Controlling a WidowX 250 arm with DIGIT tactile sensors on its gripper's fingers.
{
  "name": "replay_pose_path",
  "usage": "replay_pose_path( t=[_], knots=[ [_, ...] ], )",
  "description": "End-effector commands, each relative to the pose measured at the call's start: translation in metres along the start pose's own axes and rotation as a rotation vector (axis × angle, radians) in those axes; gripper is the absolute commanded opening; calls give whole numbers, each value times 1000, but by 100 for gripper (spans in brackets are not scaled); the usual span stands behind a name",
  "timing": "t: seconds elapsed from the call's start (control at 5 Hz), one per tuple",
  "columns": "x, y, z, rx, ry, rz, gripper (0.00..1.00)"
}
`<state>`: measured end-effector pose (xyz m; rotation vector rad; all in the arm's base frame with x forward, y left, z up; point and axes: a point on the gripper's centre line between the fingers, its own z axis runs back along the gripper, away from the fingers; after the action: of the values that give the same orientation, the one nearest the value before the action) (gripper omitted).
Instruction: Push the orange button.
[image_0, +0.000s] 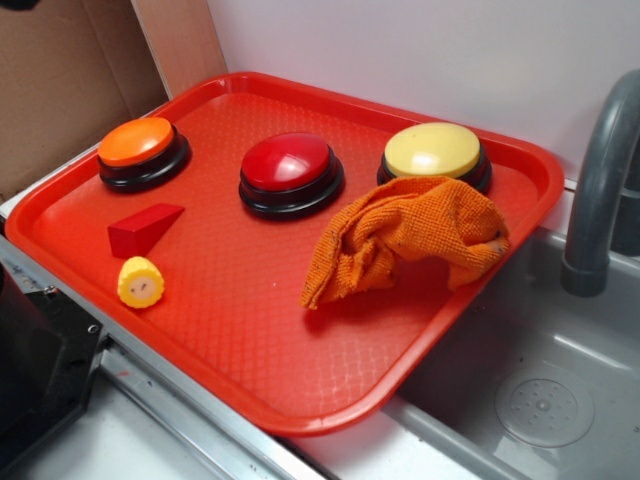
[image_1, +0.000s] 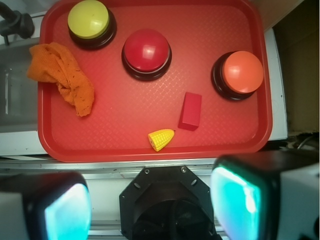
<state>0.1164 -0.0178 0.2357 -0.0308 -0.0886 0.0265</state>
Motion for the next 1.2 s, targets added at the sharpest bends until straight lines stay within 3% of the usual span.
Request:
replay_pose_path(
  t=[0.0,0.2,0.4,0.6,0.8,1.0],
  knots=[
    [0,0,0,0,0,0,100],
    [23,50,-17,47,72,248,100],
    [56,95,-25,119,26,456,100],
    [61,133,-54,137,15,554,100],
    [52,153,-83,217,-4,595,100],
    [47,166,-109,188,12,597,100]
  ],
)
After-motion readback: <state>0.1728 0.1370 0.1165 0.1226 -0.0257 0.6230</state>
